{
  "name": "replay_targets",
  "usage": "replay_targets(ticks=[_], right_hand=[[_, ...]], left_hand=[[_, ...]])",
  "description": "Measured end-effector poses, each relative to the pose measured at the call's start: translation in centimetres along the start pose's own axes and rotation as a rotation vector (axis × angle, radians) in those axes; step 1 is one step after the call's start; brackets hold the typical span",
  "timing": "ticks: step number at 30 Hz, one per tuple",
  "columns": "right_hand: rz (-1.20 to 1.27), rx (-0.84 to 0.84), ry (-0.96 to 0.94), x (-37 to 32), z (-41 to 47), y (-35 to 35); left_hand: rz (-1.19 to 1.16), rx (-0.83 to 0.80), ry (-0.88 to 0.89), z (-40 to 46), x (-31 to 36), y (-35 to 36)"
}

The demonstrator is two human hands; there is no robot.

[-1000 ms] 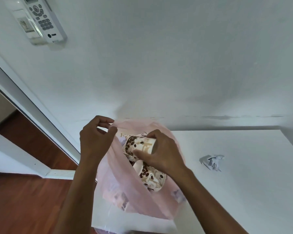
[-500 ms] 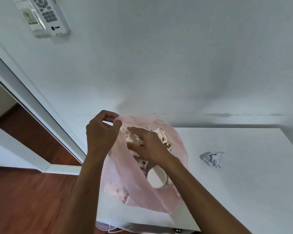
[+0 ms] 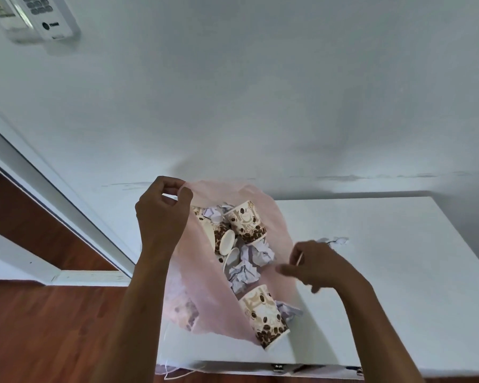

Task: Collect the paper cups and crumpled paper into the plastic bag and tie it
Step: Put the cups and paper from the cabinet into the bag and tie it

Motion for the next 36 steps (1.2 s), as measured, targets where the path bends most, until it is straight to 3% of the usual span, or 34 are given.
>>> replay_targets(ticks=[4, 7, 16, 22, 26, 29, 34, 36], right_hand=[[-0.069, -0.264, 0.14, 2.8, -1.1, 1.8], [0.003, -0.299, 0.171, 3.9, -1.1, 3.7], [0.091, -0.053, 0.059, 2.3, -0.7, 2.3], [0.199, 0.298, -0.188, -3.2, 1.1, 2.0], [0.29, 0.168, -0.286, -5.0, 1.4, 3.0], [0.297, 0.059, -0.197, -4.0, 0.2, 3.1], [-0.166, -0.278, -0.132, -1.8, -1.0, 5.1], [-0.223, -0.305, -0.122, -1.6, -1.1, 6.5]], left_hand=[[-0.007, -0.003, -0.003, 0.0, 0.0, 0.5], [-0.014, -0.009, -0.006, 0.0, 0.0, 0.6], [0.014, 0.003, -0.044, 0.2, -0.2, 0.0], [-0.002, 0.004, -0.049, 0.2, -0.1, -0.1], [-0.001, 0.002, -0.046, 0.2, 0.1, -0.1], [-0.001, 0.004, -0.037, 0.2, 0.3, -0.3], [0.006, 0.012, -0.044, 0.4, 0.2, -0.6], [0.007, 0.01, -0.045, 0.3, 0.2, -0.6]])
Point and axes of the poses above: each hand's wrist, its own z-axis towards the middle knuckle, its own y-axis out of the palm, x = y × z, the point moved 1 cm from there along z, towards the middle knuckle, and after that the axes turned 2 degrees about x, right-handed, at the moved point
